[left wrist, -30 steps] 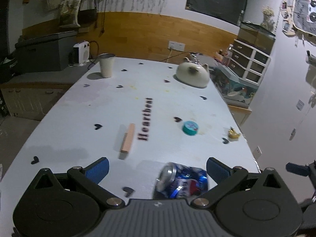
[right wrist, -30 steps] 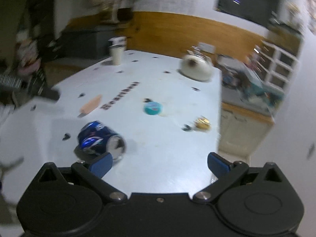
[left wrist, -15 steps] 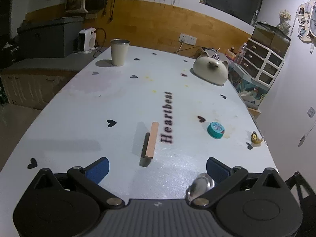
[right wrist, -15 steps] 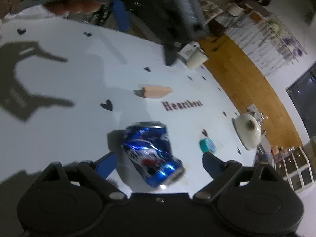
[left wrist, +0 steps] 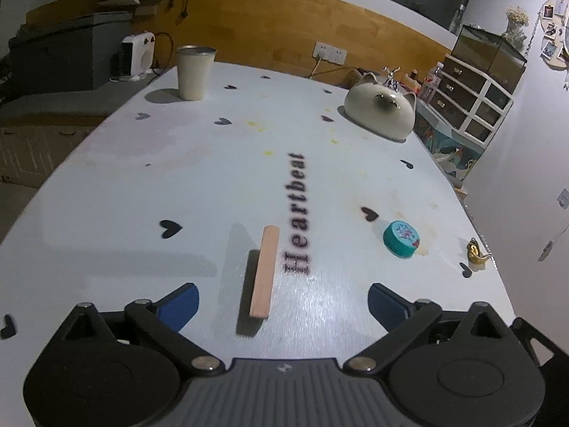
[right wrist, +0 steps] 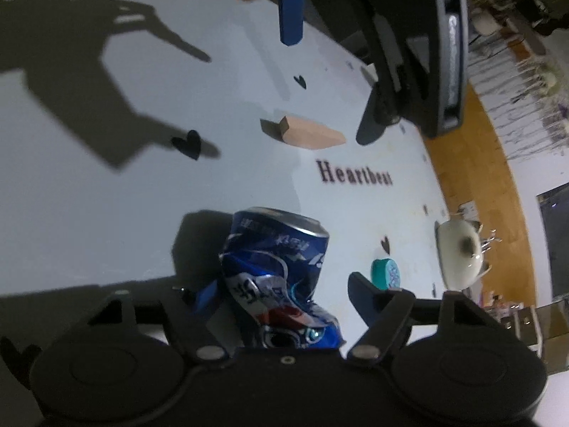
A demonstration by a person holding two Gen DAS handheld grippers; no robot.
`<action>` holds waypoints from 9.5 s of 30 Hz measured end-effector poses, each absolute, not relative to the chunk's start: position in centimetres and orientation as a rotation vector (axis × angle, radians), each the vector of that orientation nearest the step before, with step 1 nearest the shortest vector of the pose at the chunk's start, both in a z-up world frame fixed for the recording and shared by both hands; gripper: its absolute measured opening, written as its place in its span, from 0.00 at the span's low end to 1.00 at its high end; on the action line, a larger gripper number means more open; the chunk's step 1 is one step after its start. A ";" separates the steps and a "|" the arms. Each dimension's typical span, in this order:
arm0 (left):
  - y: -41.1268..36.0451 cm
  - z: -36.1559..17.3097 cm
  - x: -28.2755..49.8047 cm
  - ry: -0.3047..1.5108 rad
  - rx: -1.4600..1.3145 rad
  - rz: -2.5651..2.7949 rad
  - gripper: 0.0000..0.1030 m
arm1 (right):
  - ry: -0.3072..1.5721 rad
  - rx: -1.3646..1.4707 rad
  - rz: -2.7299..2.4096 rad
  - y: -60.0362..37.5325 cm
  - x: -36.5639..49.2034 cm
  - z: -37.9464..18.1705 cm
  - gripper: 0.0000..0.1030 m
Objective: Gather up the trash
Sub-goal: 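Grasp the wooden stick with the left tool while the right tool grasps the blue can, then carry the wooden stick and blue can with both tools over the wastebasket, then open both tools to drop the stick and can into the wastebasket, then move both empty tools back from the wastebasket toward the table, then grasp the teal round tin with the left tool while the right tool grasps the gold wrapper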
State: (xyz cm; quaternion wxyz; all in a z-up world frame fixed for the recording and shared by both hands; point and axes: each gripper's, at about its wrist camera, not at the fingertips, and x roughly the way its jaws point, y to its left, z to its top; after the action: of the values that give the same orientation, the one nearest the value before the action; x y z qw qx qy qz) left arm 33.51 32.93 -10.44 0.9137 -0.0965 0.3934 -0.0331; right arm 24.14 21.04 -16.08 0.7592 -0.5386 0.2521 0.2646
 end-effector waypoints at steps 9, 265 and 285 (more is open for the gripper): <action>32.3 -13.1 37.8 0.858 -0.140 -0.058 0.83 | 0.827 -0.899 0.609 19.7 27.6 -14.1 0.39; 16.4 -4.5 30.6 0.745 -0.067 -0.181 1.00 | 0.686 0.036 0.018 -11.0 24.9 -3.5 1.00; 19.1 -10.4 38.9 0.748 -0.028 -0.194 1.00 | 0.651 -0.111 0.138 -2.8 35.3 -9.0 1.00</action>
State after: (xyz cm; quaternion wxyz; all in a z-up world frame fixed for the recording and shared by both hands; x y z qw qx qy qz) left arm 38.91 19.14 -10.41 0.9261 -0.0139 0.3650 -0.0948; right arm 35.25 -2.81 -8.98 0.9437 -0.0542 0.3193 0.0677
